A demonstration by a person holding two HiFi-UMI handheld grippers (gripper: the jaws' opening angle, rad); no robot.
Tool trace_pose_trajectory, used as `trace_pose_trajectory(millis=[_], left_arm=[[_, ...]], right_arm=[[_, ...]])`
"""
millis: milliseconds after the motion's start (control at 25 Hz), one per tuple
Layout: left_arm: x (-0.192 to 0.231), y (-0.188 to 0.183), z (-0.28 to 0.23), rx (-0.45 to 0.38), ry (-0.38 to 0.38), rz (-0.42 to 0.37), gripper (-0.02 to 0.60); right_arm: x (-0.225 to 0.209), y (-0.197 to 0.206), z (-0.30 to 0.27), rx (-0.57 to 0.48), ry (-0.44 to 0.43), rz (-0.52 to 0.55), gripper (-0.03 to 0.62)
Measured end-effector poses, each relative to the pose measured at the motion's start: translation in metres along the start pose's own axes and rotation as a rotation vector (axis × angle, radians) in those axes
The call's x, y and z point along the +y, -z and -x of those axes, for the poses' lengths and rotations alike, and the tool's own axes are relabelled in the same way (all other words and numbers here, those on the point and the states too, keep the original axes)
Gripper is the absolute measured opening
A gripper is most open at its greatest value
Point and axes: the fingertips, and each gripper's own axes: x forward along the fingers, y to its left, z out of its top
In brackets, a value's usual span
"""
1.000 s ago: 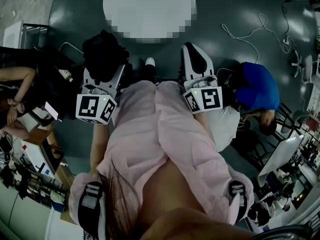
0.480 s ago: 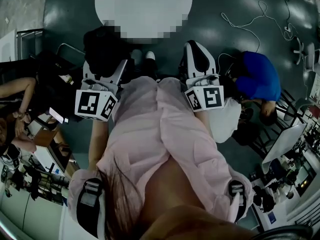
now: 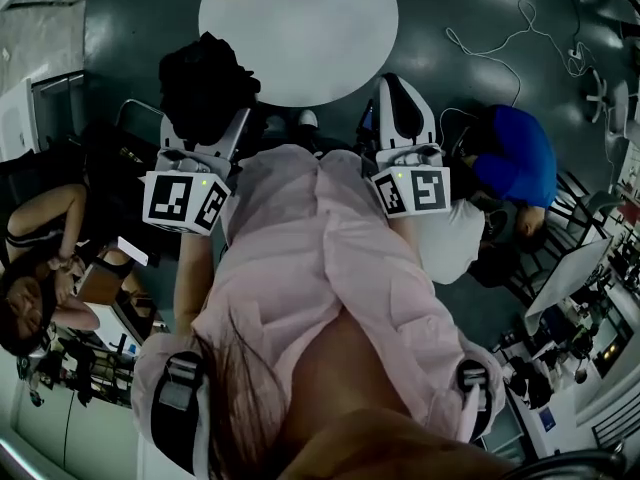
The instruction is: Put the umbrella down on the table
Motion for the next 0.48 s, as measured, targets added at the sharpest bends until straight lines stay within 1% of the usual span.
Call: trace_pose_trajectory(millis=[280,480], left_arm=[[0.034,-0.004,-0.025,0.044,0.029,0.03,0.319],[0.038,-0.002,-0.028,0.054,0.029,0.035,0.319]], right_arm=[[0.001,-0.002,-0.032,0.034,0.064,0.003,0.043],[0.002,0.002,-0.033,0.055,0.07,0.009,0.043]])
